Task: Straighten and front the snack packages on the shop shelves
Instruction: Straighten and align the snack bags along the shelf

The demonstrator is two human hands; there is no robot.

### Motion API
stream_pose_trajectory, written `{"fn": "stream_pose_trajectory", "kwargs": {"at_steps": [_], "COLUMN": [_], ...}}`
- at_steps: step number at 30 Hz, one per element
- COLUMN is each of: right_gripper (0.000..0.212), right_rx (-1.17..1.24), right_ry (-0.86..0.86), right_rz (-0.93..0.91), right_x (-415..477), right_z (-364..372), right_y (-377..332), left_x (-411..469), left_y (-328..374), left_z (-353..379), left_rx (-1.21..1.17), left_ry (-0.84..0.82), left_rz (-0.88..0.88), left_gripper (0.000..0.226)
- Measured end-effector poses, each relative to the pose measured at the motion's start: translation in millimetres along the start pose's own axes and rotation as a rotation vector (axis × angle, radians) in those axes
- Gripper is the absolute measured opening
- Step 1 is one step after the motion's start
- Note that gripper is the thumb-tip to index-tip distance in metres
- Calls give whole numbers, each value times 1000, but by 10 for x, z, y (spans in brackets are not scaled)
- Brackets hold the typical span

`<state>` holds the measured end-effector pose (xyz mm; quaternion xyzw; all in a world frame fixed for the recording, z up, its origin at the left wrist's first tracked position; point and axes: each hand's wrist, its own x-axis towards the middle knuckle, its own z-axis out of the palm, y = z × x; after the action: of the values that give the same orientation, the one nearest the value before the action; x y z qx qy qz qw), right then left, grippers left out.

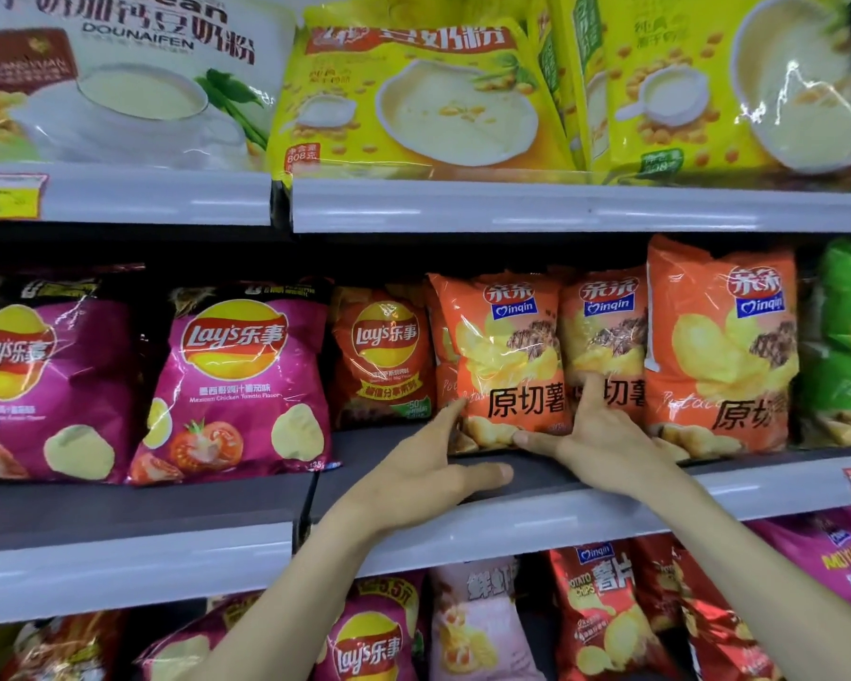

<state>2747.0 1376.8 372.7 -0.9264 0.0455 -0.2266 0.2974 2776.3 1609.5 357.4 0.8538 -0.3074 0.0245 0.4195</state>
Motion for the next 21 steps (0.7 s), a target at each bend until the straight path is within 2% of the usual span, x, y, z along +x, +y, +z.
{"fn": "stream_pose_trajectory", "kwargs": {"at_steps": [3, 9, 11, 14, 18, 21], "right_gripper": [89, 90, 88, 73, 57, 57], "right_rx": [-5, -65, -101, -143, -275, -376], "right_ry": [10, 40, 69, 176, 239, 202], "right_rz": [2, -4, -29, -109, -243, -351], "right_x": [3, 7, -13, -131, -334, -472], "right_z": [6, 4, -6, -35, -97, -91], "right_y": [-3, -48, -63, -99, -260, -442], "left_x": [-20, -44, -77, -141, -262, -460], "left_y": [13, 113, 172, 291, 314, 307], "left_z": [-5, -33, -47, -119, -278, -401], "left_rx": [24, 83, 138, 194, 350, 523], "left_ry": [39, -24, -3, 54, 175, 229], "left_rz": [-6, -44, -48, -47, -38, -58], "left_gripper": [103, 107, 91, 53, 63, 68]}}
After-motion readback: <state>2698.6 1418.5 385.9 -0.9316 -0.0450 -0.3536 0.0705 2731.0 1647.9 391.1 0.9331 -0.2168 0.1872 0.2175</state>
